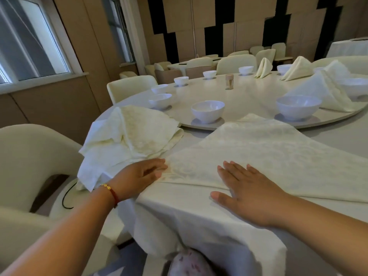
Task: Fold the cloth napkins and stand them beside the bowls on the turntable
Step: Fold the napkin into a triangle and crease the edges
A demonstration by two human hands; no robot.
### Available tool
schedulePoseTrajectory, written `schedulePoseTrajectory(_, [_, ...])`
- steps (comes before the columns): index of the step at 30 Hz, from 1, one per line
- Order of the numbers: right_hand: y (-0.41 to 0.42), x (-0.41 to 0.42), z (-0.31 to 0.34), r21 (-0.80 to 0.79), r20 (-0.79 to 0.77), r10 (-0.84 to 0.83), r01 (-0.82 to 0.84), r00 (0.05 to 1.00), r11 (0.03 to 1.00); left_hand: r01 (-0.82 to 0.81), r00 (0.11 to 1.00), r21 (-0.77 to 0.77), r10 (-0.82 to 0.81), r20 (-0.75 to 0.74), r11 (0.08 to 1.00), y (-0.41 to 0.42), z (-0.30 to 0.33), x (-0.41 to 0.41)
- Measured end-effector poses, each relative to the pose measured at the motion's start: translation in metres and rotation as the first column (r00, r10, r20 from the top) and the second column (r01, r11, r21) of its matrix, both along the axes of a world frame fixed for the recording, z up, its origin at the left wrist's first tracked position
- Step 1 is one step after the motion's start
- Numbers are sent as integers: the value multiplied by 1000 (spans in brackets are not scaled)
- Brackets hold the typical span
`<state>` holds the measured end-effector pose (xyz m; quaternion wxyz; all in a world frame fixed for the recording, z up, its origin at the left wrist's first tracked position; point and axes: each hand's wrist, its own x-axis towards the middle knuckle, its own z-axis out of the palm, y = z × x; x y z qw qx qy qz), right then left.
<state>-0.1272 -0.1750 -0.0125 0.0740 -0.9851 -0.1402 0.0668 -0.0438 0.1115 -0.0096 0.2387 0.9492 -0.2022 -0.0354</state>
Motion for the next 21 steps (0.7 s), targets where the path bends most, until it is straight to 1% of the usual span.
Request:
schedulePoseTrajectory(2, [0,-1,0,0,1,0,0,1000,1000,-22,1000,-155,19,-17,988,14,0,1])
schedulePoseTrajectory(4, [1,0,1,10,7,-8,7,1000,1000,-32,997,-257,15,-69,966,25,1,3])
schedulePoseTrajectory(6, [3,2,1,34,21,-15,15,1000,999,-18,990,-299,-26,-142,954,34,5,5])
schedulePoseTrajectory(8, [8,4,2,94,48,-19,15,999,996,-1,974,-312,-70,-215,950,41,11,8])
schedulePoseTrajectory(11, [21,6,5,207,114,-21,-3,993,978,-33,966,-323,-53,-254,946,50,14,14])
schedulePoseTrajectory(13, [31,8,5,256,161,-34,-9,986,967,-66,972,-325,-12,-233,943,52,13,15])
schedulePoseTrajectory(15, [41,10,7,275,196,-49,-7,979,961,-101,984,-311,48,-172,945,52,11,16])
schedulePoseTrajectory(18, [54,17,9,242,225,-61,5,972,970,-126,992,-266,115,-55,956,50,8,14])
schedulePoseTrajectory(21, [63,26,9,180,283,-61,10,957,984,-189,980,-303,201,9,934,44,9,14])
